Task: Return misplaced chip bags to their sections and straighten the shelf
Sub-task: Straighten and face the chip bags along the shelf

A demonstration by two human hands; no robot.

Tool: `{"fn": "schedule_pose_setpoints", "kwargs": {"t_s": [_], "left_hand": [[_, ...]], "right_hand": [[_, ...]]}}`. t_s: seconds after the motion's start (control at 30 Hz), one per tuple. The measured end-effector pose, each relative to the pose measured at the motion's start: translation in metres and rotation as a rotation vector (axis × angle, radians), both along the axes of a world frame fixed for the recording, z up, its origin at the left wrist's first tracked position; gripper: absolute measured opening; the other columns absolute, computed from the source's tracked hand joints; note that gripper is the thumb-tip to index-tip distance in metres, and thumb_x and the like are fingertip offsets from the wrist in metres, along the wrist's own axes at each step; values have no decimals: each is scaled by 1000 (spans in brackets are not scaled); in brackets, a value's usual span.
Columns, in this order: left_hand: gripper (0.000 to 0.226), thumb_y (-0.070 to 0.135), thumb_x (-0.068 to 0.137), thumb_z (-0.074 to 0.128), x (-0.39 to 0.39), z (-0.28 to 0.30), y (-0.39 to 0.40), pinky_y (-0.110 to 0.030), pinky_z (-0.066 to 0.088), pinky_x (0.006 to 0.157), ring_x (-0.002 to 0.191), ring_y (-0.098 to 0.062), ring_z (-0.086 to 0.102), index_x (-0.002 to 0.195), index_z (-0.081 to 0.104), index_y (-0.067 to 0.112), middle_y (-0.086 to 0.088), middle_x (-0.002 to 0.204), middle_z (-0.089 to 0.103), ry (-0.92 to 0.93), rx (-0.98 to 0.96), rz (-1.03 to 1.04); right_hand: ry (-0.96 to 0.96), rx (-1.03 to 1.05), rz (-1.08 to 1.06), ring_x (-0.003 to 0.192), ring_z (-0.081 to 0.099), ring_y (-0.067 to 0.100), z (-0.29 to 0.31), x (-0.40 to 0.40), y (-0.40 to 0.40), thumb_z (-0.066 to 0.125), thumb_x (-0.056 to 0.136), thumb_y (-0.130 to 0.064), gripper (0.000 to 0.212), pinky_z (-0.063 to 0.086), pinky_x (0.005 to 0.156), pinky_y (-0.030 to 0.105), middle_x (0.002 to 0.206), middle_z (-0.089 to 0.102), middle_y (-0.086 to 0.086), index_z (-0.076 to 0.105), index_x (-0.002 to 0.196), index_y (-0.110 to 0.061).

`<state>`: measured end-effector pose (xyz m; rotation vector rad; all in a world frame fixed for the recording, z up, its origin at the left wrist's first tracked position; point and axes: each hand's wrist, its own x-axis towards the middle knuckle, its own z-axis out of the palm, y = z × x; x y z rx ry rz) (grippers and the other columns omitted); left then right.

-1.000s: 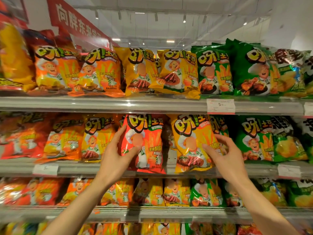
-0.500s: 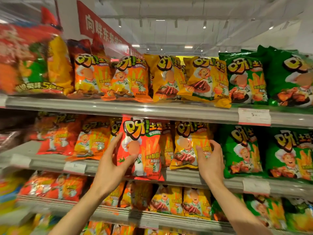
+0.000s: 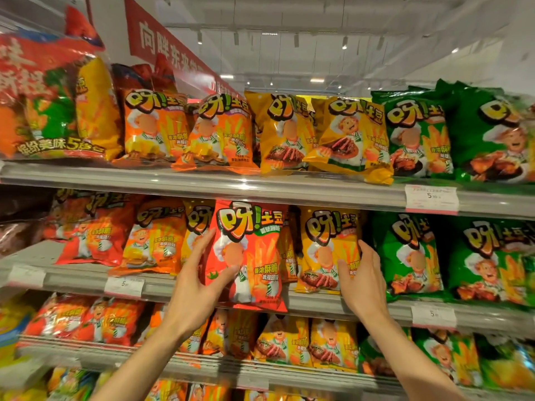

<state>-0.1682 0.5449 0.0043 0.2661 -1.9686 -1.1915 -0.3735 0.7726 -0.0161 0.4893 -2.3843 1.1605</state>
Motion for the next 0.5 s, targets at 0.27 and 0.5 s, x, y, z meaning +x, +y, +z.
{"fn": "schedule_pose_setpoints", "kwargs": {"t_s": [0.27, 0.5], "left_hand": [[76, 52, 78, 79, -4, -4, 3, -31, 31, 111, 140, 8, 33, 142, 37, 58, 31, 150, 39, 48, 40, -14], [74, 51, 79, 79, 29, -17, -25, -44, 39, 114, 135, 5, 42, 139, 38, 62, 32, 145, 45, 23, 121, -7]], "right_hand": [[-36, -18, 427, 114, 53, -1, 35, 75, -29, 53, 87, -66, 60, 52, 95, 35, 132, 48, -20, 35, 141, -46], [-175, -66, 607, 124, 49, 0, 24, 114, -85, 57, 80, -71, 73, 53, 97, 36, 142, 43, -23, 23, 143, -55]]}}
